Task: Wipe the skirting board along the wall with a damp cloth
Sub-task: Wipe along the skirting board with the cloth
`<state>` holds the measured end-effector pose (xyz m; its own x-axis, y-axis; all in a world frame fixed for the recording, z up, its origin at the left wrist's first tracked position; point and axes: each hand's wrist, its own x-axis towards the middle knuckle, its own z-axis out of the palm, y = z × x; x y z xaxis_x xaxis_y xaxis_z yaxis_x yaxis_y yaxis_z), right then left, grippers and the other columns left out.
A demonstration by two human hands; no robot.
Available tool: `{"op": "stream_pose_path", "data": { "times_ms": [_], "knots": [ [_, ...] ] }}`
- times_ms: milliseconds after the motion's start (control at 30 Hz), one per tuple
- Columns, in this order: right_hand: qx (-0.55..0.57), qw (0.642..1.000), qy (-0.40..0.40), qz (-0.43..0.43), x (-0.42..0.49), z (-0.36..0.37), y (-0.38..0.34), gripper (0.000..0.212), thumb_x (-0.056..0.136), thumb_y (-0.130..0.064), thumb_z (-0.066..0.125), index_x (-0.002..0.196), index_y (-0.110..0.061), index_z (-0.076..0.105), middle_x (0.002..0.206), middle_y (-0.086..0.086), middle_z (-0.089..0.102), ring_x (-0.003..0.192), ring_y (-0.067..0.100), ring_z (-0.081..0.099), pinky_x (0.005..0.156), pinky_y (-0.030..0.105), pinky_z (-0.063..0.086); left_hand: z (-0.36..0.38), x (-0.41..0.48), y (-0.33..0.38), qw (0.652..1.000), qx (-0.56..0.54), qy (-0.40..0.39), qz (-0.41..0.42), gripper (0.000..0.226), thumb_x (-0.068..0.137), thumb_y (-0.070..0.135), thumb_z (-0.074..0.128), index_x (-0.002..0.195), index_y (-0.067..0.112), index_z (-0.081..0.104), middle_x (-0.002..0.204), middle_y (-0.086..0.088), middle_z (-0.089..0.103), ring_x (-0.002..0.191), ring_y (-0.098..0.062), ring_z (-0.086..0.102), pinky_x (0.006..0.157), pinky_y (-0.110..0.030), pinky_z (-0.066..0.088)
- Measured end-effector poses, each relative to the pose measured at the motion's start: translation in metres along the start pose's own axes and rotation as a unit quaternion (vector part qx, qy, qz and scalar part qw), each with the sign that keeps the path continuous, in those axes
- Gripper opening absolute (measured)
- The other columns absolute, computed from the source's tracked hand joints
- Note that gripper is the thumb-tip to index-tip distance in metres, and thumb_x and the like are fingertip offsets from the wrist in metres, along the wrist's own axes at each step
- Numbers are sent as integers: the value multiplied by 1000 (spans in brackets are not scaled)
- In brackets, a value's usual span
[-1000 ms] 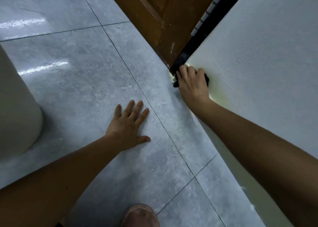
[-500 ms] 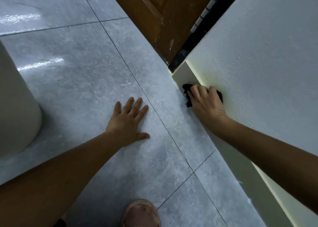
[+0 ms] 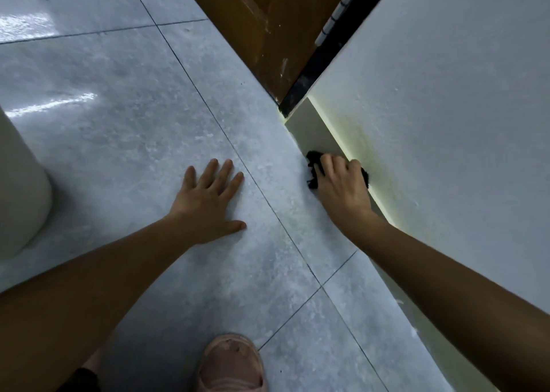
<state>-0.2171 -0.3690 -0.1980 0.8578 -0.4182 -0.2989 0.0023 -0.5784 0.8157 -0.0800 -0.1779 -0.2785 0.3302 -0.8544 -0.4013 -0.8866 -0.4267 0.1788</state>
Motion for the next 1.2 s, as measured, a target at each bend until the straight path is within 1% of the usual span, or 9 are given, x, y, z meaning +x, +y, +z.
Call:
{"op": "stream_pose_path", "data": {
  "times_ms": [167, 300, 433, 567, 700, 800, 967, 1033, 1200],
  "knots": [
    [-3, 1000, 16, 17, -16, 2, 17, 37, 92, -22, 45, 128, -18, 50, 113, 4, 43, 91, 20, 46, 68, 32, 31, 8, 0, 14, 997, 8, 37, 63, 83, 87, 67, 23, 144, 30, -24, 154, -6, -28, 142, -29, -23, 113, -54, -7],
    [22, 996, 61, 59, 25, -16, 21, 35, 97, -22, 39, 129, -16, 52, 116, 5, 44, 95, 21, 46, 73, 33, 36, 11, 2, 37, 993, 16, 17, 115, 81, 87, 69, 21, 145, 32, -22, 154, -8, -29, 142, -30, -23, 114, -54, -6],
    [26, 998, 43, 32, 38, -13, 10, 39, 99, -25, 37, 135, -15, 47, 126, 6, 39, 106, 22, 44, 82, 32, 37, 14, 1, 50, 994, 25, -20, 101, 84, 84, 74, 21, 145, 33, -21, 154, -6, -30, 142, -30, -24, 112, -57, -8],
    [13, 999, 38, -3, 14, 6, 3, 37, 98, -23, 38, 131, -15, 50, 120, 4, 41, 100, 21, 45, 78, 31, 38, 12, 1, 52, 995, 37, -28, 88, 87, 82, 76, 23, 144, 34, -21, 154, -6, -29, 143, -29, -23, 111, -59, -5],
    [14, 1000, 19, -16, -23, 21, 4, 41, 93, -20, 40, 134, -15, 45, 114, 2, 43, 94, 19, 46, 73, 31, 37, 14, 2, 53, 995, 37, -18, 89, 88, 82, 76, 25, 145, 34, -19, 155, -6, -27, 143, -29, -21, 111, -60, -3],
    [27, 999, 28, -2, -35, 21, 14, 43, 91, -16, 39, 134, -16, 45, 115, 4, 44, 92, 20, 46, 71, 32, 37, 16, 4, 50, 995, 40, -12, 91, 89, 80, 77, 25, 145, 33, -19, 155, -7, -27, 143, -30, -20, 111, -60, -2],
    [45, 993, 93, 61, -9, 3, 27, 48, 93, -15, 31, 139, -19, 42, 116, 5, 46, 91, 21, 48, 72, 33, 38, 19, 4, 49, 994, 47, -2, 94, 90, 80, 78, 23, 145, 33, -20, 155, -8, -27, 143, -30, -20, 111, -60, -1],
    [49, 993, 91, 55, 9, -2, 23, 45, 94, -15, 29, 136, -16, 45, 118, 5, 44, 95, 22, 47, 75, 34, 39, 18, 5, 48, 994, 46, -2, 95, 90, 79, 78, 22, 144, 34, -21, 155, -7, -28, 143, -30, -21, 111, -60, -1],
    [6, 998, 57, 3, 14, 8, 5, 36, 96, -24, 39, 129, -19, 54, 118, 3, 41, 100, 20, 43, 78, 32, 37, 21, 3, 47, 993, 64, 11, 97, 89, 79, 79, 17, 142, 34, -26, 154, -8, -29, 143, -30, -21, 111, -60, -1]
  ]
}}
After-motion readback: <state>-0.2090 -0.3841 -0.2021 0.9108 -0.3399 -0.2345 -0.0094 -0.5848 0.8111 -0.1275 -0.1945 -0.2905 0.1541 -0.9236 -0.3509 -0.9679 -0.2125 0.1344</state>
